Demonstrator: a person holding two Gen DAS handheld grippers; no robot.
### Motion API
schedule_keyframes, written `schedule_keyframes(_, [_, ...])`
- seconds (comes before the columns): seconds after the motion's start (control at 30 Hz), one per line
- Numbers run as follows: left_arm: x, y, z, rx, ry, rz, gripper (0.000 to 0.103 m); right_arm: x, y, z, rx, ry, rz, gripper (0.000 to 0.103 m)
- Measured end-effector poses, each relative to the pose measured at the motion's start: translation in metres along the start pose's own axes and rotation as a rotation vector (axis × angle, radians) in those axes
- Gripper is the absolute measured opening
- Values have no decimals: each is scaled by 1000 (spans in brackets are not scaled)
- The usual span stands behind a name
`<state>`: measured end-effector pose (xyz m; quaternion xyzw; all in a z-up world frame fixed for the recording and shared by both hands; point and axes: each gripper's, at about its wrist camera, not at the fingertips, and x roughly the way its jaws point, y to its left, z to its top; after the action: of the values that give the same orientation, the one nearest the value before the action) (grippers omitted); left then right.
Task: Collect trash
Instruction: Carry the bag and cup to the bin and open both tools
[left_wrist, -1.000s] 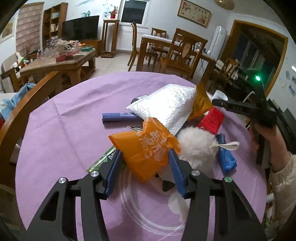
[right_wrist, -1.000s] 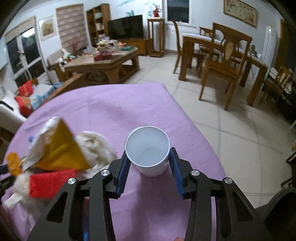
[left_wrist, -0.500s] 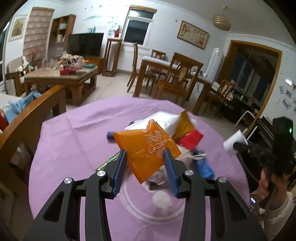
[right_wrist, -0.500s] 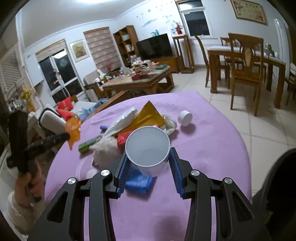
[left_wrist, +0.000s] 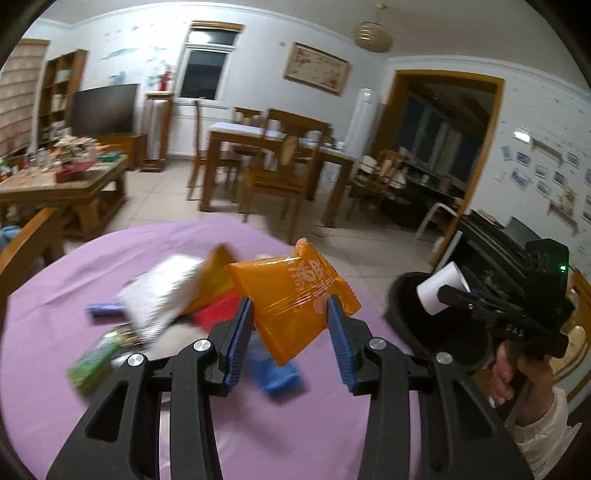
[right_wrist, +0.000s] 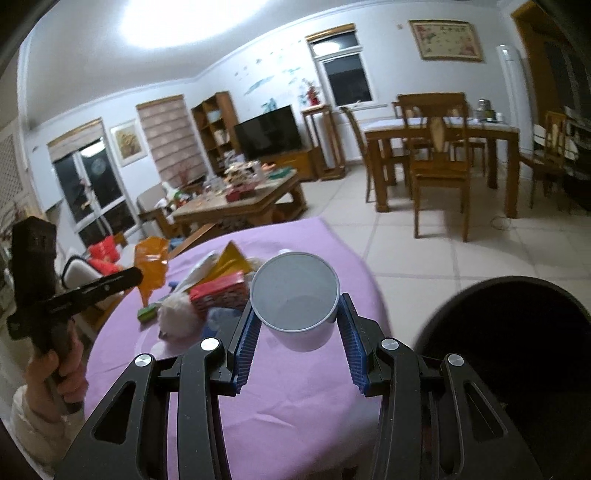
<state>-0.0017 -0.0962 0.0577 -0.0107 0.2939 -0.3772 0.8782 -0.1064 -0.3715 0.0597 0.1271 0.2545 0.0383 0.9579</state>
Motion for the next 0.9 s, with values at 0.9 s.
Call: schedule_keyframes(0.9, [147,-195,-43,223,233,-298,41,-106,-183,-67,296,-71,-247,42])
